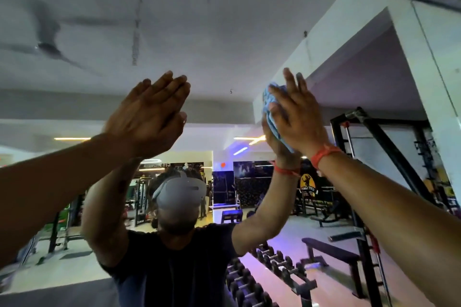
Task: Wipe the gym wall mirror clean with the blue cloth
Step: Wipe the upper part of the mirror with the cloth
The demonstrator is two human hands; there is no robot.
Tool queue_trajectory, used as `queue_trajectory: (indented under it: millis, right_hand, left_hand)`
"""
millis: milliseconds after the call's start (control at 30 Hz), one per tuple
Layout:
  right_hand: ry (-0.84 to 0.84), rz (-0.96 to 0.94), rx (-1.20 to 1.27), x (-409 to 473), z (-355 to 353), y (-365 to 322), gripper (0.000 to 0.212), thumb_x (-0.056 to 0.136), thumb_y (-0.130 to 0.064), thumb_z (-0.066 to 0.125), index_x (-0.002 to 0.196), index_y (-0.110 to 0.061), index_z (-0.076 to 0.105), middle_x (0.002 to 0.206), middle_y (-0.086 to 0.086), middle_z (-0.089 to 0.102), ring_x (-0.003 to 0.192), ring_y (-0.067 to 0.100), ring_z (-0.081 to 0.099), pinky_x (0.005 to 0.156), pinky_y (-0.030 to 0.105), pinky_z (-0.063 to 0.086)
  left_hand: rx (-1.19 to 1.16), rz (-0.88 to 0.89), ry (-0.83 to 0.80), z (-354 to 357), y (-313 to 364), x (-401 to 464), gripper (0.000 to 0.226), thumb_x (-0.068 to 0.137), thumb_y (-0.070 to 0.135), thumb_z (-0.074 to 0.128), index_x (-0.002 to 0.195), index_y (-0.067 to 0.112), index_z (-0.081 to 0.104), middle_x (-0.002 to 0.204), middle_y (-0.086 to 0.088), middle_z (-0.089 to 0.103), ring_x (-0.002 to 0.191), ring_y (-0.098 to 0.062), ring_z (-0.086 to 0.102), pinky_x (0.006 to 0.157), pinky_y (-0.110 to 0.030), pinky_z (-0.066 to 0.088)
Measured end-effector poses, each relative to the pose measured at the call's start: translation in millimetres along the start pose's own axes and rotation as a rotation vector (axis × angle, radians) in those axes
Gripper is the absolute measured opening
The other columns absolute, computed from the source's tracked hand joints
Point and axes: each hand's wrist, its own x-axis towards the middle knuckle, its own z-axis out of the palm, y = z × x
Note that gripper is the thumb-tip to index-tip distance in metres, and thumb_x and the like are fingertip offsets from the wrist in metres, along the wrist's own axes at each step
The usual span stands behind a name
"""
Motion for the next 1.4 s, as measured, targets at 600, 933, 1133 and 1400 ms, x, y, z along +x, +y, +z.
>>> queue_trajectory:
  millis: [600,933,1133,1400]
  right_hand:
    - [0.1,0.486,0.118,31.6,22.9,-29.9,0.065,0.096,-0.039,0.028,0.147,-0.006,0.052,0.161,0.016,0.039,0.149,0.039,0.032,0.121,0.05,0.029]
    - [-0.131,-0.452,0.081,9.8,16.4,-56.7,0.055,0.107,-0.041,0.028,0.154,-0.018,0.044,0.163,0.003,0.037,0.154,0.025,0.028,0.121,0.052,0.032]
    - [0.046,-0.009,0.236,60.9,49.0,-217.0,0.054,0.102,-0.036,0.037,0.15,-0.013,0.049,0.163,0.008,0.037,0.153,0.034,0.028,0.118,0.051,0.032]
    - [-0.164,-1.073,0.153,13.7,44.8,-206.0,0.045,0.109,-0.038,0.04,0.15,-0.024,0.052,0.161,-0.003,0.041,0.151,0.022,0.034,0.118,0.042,0.035]
  left_hand:
    - [-0.012,-0.084,-0.025,4.2,0.8,-9.2,0.066,0.102,0.049,0.022,0.162,0.022,0.024,0.17,0.004,0.018,0.158,-0.015,0.007,0.126,-0.047,0.015]
    - [0.003,-0.139,-0.121,-14.0,-25.7,-86.2,0.068,0.103,0.056,0.02,0.164,0.027,0.012,0.171,0.009,0.004,0.158,-0.011,-0.006,0.126,-0.042,0.006]
    - [0.042,-0.367,-0.108,-36.2,-76.9,-145.1,0.068,0.103,0.056,0.021,0.164,0.032,0.004,0.171,0.014,-0.003,0.157,-0.006,-0.009,0.127,-0.038,0.0]
    - [0.05,-0.38,-0.14,-41.5,-99.4,-189.3,0.067,0.105,0.055,0.016,0.164,0.03,-0.005,0.17,0.014,-0.013,0.156,-0.008,-0.016,0.126,-0.035,-0.006]
